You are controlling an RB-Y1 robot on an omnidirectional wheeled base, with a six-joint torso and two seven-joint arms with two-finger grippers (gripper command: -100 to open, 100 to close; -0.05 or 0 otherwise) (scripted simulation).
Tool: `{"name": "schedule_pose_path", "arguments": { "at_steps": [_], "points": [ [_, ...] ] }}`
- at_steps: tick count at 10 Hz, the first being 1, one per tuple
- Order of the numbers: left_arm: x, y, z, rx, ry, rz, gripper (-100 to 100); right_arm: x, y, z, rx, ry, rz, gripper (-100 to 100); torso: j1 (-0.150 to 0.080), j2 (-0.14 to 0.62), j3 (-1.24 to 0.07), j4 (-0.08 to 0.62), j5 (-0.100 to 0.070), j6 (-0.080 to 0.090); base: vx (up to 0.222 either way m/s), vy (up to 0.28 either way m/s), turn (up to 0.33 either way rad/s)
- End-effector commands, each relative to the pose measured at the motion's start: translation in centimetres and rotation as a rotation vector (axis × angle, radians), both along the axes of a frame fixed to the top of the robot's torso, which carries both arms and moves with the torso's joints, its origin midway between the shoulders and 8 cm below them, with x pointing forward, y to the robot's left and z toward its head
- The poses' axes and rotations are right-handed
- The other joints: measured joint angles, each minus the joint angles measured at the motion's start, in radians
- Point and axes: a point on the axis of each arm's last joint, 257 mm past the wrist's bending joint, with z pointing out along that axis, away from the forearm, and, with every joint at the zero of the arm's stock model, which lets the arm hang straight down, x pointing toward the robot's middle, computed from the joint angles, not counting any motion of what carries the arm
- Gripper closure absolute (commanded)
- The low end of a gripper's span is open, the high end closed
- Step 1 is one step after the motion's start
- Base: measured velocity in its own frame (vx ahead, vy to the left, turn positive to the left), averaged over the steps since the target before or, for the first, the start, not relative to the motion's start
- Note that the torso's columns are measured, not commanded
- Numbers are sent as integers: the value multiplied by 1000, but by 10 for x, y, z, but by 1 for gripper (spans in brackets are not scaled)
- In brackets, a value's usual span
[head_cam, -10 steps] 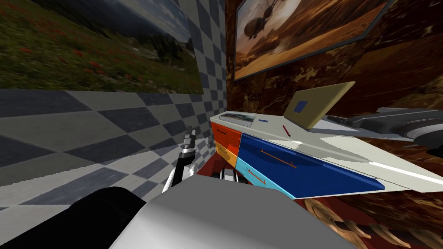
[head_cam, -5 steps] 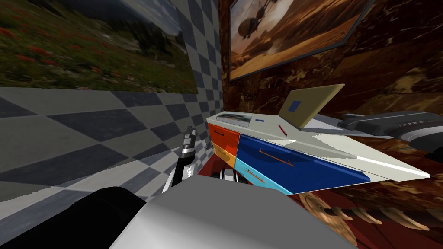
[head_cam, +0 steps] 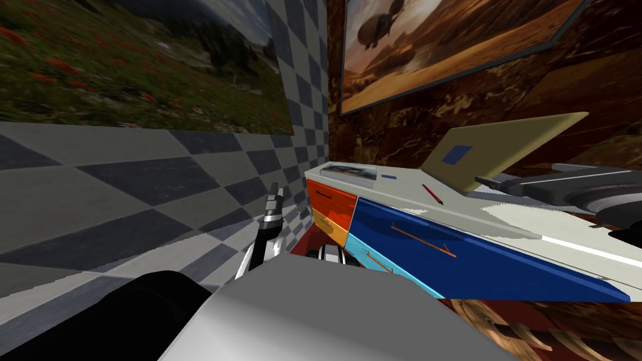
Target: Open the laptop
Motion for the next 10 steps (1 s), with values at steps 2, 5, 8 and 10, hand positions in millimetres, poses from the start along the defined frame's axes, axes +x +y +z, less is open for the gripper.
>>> {"name": "schedule_pose_path", "arguments": {
  "at_steps": [2, 5, 8, 10],
  "points": [
    [0, 0, 0, 0, 0, 0, 0, -11, -18, -13, -100, 40, -67, -100, 1, 1, 0, 0, 0, 0, 46, 81, 75],
    [0, 0, 0, 0, 0, 0, 0, -9, -29, -6, -87, 36, -83, -100, -2, 2, 1, 0, -1, -1, 17, 10, 86],
    [0, 0, 0, 0, 0, 0, 0, -11, -19, -8, -86, 33, -70, 100, 2, 2, 1, 0, 1, 1, -2, -2, -68],
    [0, 0, 0, 0, 0, 0, 0, -17, -31, -6, 18, -17, -87, 100, 6, 1, 0, 0, 5, -1, -11, -3, 63]
  ]
}}
